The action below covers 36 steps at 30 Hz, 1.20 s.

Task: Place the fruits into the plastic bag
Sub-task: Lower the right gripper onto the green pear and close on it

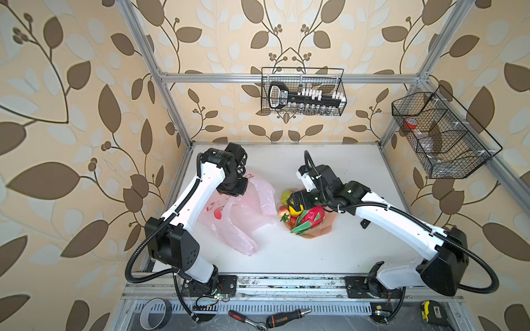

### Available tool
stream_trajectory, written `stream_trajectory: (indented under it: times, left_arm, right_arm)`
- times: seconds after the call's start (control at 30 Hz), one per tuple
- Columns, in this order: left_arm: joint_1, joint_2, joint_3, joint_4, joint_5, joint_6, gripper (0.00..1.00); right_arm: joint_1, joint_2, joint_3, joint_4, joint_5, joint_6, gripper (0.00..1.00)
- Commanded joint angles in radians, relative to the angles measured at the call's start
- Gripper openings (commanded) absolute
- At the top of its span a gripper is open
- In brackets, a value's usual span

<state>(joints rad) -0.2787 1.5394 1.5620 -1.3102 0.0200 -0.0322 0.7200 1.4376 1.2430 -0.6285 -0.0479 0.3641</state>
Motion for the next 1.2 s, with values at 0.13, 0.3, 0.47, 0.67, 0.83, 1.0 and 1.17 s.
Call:
stream_trajectory:
  times: [0.13,0.3,0.47,0.67,0.83,1.0,1.17]
  left_arm:
    - [0.030,-0.062,-0.033,-0.008,0.012,-0.005,0.00]
    - [0.032,-0.056,-0.037,-0.003,0.028,-0.008,0.00]
    - [0.032,-0.056,-0.036,-0.001,0.039,-0.015,0.00]
    - [0.032,-0.058,-0.034,-0.001,0.043,-0.018,0.00]
    - [0.032,-0.061,-0.042,0.005,0.048,-0.020,0.00]
    - [0.032,-0.061,-0.043,0.005,0.050,-0.020,0.00]
    - [0.032,-0.060,-0.044,0.005,0.050,-0.020,0.00]
  right_arm:
    - [0.025,0.179,0.172,-0.030,0.085,-0.126,0.98]
    - [0.026,0.302,0.282,-0.081,0.126,-0.158,0.98]
    - [0.027,0.390,0.343,-0.117,0.147,-0.179,0.97]
    - [0.029,0.436,0.340,-0.126,0.159,-0.193,0.96]
    - [0.030,0.472,0.340,-0.128,0.172,-0.200,0.95]
    - [0.032,0.500,0.346,-0.121,0.190,-0.210,0.95]
    - [0.032,0.527,0.360,-0.119,0.209,-0.214,0.92]
